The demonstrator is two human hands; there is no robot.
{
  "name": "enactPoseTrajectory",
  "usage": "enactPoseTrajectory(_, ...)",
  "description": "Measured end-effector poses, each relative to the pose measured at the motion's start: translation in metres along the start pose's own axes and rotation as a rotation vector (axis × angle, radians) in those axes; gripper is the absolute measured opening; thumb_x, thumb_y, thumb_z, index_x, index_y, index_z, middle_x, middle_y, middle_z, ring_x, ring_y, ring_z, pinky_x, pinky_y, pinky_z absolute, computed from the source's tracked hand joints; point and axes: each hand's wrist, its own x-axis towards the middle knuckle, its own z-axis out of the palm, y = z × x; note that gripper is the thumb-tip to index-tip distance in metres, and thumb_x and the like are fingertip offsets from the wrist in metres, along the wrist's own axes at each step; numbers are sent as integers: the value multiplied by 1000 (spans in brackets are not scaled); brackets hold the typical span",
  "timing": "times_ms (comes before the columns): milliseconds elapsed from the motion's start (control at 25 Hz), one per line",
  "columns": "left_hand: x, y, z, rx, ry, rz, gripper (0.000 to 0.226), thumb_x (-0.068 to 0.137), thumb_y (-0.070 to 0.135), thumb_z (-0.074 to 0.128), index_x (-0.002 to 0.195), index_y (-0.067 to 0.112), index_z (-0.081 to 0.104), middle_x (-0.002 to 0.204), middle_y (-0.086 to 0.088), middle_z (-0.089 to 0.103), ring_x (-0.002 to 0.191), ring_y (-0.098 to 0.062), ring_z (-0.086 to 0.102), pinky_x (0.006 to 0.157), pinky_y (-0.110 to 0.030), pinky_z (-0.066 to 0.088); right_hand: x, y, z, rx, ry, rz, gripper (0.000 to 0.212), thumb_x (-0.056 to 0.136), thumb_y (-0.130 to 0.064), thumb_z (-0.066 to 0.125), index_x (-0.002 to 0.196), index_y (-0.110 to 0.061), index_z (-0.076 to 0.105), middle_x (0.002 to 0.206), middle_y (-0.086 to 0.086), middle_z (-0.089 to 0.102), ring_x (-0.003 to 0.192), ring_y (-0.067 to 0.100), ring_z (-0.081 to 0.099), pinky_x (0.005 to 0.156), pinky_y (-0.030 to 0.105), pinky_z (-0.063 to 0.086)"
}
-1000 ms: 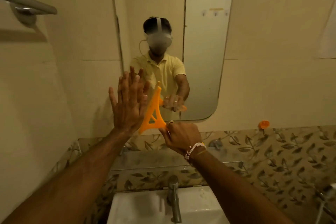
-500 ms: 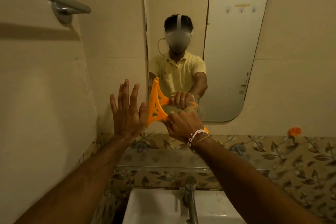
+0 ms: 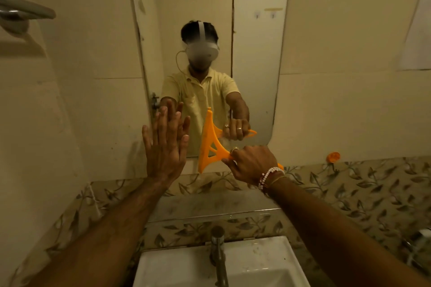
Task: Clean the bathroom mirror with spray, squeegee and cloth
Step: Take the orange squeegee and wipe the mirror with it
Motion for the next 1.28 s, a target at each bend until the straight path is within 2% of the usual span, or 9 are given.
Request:
enactPoseTrajectory(120,3,22,11,4,-9,34,62,107,45,30,164,22,24,173,-13,16,159,-30,16,125,-62,11,-14,27,1,-14,-54,30,48,94,-62,33,63,-25,39,46,-10,25,35,11,26,47,23,26)
enactPoseTrajectory(200,3,36,18,40,-25,100,62,108,46,27,164,22,23,173,-13,13,160,-29,13,125,-63,11,-22,42,1,-37,-74,55,48,94,-63,31,65,-25,40,47,-11,23,37,10,22,48,23,22)
enactPoseTrajectory(360,3,59,31,6,-87,209,63,107,50,28,164,22,26,174,-11,8,161,-30,9,123,-67,10,-40,72,0,-79,-105,81,47,94,-63,31,67,-27,40,47,-10,23,37,10,21,47,23,15)
enactPoseTrajectory(480,0,74,39,9,-115,202,64,107,52,24,163,22,28,174,-9,6,161,-30,9,123,-68,10,-56,94,3,-85,-129,106,45,94,-64,30,69,-27,39,48,-6,36,38,15,28,49,25,27)
enactPoseTrajectory(560,-1,84,43,30,-128,222,65,107,52,22,163,21,30,174,-10,8,161,-30,9,123,-68,13,-68,107,4,-92,-145,130,45,94,-64,28,71,-27,38,49,-7,34,40,17,34,49,25,29)
enactPoseTrajectory(760,-4,106,53,30,-143,232,65,105,52,28,162,22,32,174,-10,10,161,-29,10,124,-66,11,-90,127,5,-109,-167,181,51,93,-65,23,69,-25,43,49,-8,26,40,15,34,47,23,23)
enactPoseTrajectory(920,-4,123,56,10,-152,241,64,104,51,31,162,23,32,173,-9,10,160,-29,10,124,-65,9,-101,141,6,-86,-180,220,52,93,-65,23,70,-24,46,52,-6,36,42,16,37,47,24,20)
enactPoseTrajectory(1160,-11,157,69,-26,-149,259,65,104,51,32,162,23,31,173,-10,13,160,-28,12,125,-63,10,-131,161,-4,-70,-161,281,47,94,-62,32,66,-25,42,48,-7,24,39,10,22,47,23,13)
enactPoseTrajectory(1280,-16,190,85,-115,-152,296,64,103,48,37,161,22,31,172,-13,19,158,-29,17,124,-63,14,-149,171,-7,-39,-146,346,48,94,-62,31,67,-25,43,52,-4,35,42,18,36,48,24,24)
